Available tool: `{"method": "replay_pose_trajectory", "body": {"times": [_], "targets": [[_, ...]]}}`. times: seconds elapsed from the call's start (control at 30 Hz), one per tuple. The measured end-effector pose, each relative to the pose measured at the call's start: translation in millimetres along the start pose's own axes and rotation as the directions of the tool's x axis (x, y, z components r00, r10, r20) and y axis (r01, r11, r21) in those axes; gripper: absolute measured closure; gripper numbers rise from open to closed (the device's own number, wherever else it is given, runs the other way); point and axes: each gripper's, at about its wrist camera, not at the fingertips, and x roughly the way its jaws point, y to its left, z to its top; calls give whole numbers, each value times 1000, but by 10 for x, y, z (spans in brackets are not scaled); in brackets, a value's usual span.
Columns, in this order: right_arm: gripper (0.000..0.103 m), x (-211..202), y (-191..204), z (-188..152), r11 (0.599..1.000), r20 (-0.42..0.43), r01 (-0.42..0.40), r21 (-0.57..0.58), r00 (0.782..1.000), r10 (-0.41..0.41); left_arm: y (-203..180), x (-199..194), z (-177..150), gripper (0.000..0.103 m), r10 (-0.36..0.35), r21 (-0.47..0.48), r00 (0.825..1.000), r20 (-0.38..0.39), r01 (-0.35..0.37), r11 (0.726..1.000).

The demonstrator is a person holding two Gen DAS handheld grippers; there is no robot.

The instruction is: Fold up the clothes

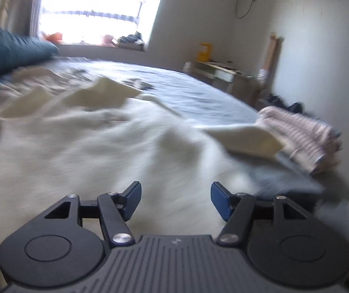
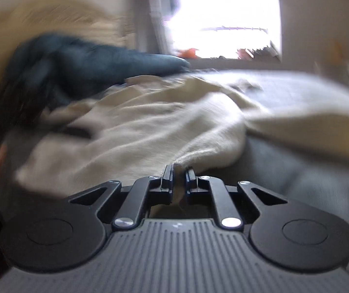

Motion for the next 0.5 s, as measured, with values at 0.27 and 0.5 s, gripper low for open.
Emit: {"method": "replay_pose_trajectory", "body": {"times": [0.27, 0.5], "targets": [[96, 91, 702, -196, 859, 19, -32, -511, 999, 49, -239, 790, 335, 37, 20, 147, 972, -235, 15, 989], [93, -67, 571, -180, 875, 10, -53, -481, 998, 66, 36, 1159, 237, 71, 92, 77, 927, -365, -69, 995]]}}
